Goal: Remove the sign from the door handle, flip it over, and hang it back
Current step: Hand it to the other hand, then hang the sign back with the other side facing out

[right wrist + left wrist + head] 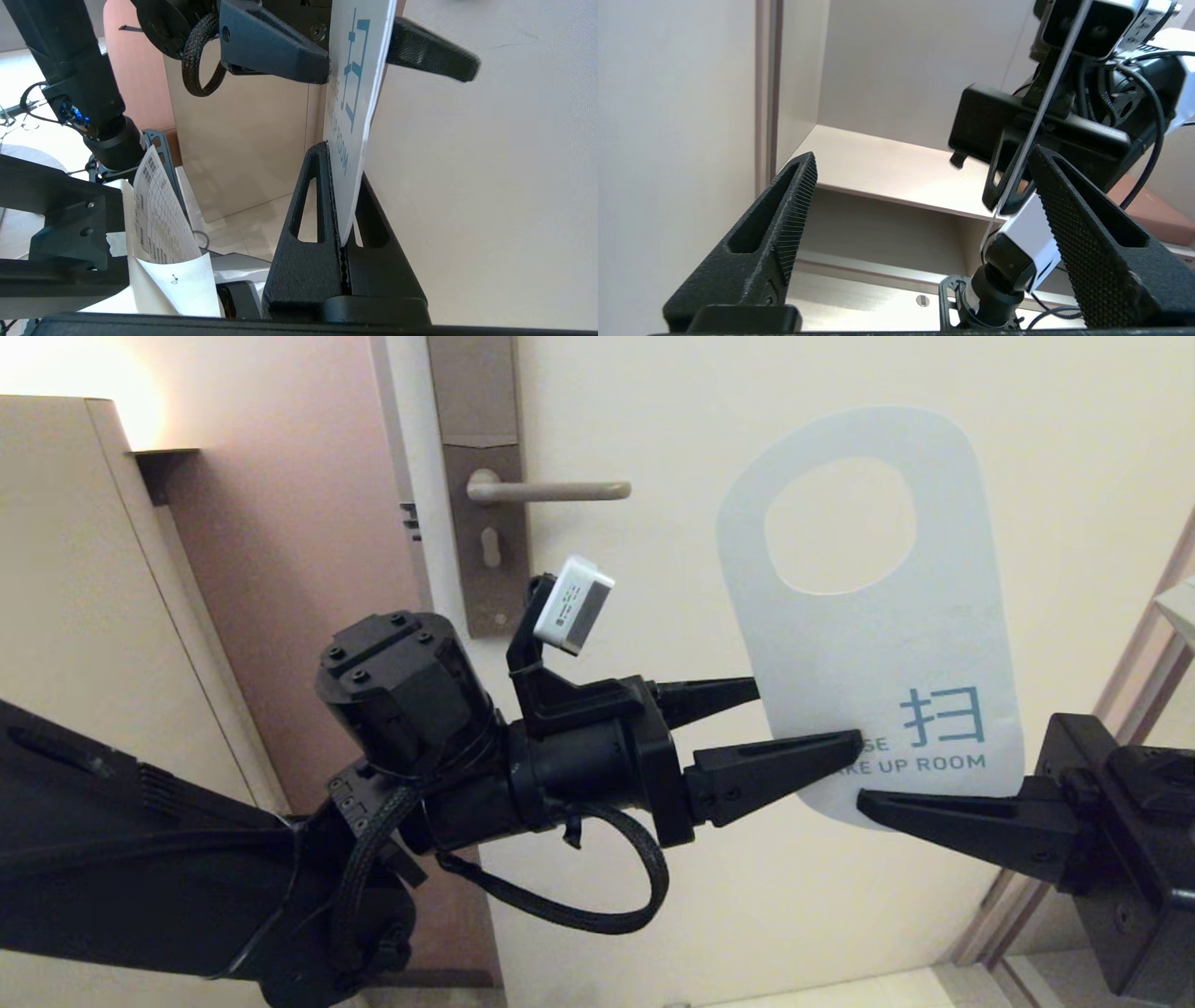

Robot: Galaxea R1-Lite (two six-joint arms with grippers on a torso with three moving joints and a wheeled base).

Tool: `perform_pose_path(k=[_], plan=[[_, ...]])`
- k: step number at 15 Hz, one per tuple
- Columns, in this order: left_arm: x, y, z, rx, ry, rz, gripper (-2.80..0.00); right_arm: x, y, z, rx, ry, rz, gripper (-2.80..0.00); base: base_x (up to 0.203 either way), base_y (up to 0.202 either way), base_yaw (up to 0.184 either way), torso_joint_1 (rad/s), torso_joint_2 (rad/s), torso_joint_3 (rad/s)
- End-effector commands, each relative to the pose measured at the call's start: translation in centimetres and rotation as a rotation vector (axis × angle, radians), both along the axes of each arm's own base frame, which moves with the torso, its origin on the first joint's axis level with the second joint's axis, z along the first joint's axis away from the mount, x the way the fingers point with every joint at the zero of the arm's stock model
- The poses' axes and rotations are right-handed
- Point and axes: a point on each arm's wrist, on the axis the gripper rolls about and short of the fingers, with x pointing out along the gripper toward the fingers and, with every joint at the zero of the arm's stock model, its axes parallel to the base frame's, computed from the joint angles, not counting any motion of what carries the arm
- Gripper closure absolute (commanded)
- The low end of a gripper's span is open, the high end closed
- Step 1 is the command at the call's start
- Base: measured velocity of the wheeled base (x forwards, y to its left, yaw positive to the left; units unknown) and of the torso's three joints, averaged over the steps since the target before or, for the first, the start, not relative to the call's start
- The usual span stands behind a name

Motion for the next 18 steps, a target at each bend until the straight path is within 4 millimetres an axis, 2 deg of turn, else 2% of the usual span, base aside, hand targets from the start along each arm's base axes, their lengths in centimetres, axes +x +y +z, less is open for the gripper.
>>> perform_pose_path(k=[1,11,12,18], plan=[[-0.4,0.6,0.0,0.001,0.003,0.002,-2.8,0.1,0.1,-0.1,-0.001,0.002,0.004,0.0,0.0,0.0,0.0,0.0,0.0,0.0],[-1.4,5.0,-0.2,0.018,0.009,0.083,-2.8,0.0,0.0,-0.3,-0.005,0.008,0.002,0.0,0.0,0.0,0.0,0.0,0.0,0.0],[-1.5,5.5,-0.2,0.017,0.007,0.091,0.0,0.0,0.0,-0.4,-0.006,0.01,0.002,0.0,0.0,0.0,0.0,0.0,0.0,0.0],[-3.3,8.4,0.2,0.019,-0.001,0.129,0.0,-0.2,-0.2,-1.0,-0.017,0.026,-0.002,0.0,0.0,0.0,0.0,0.0,0.0,0.0]])
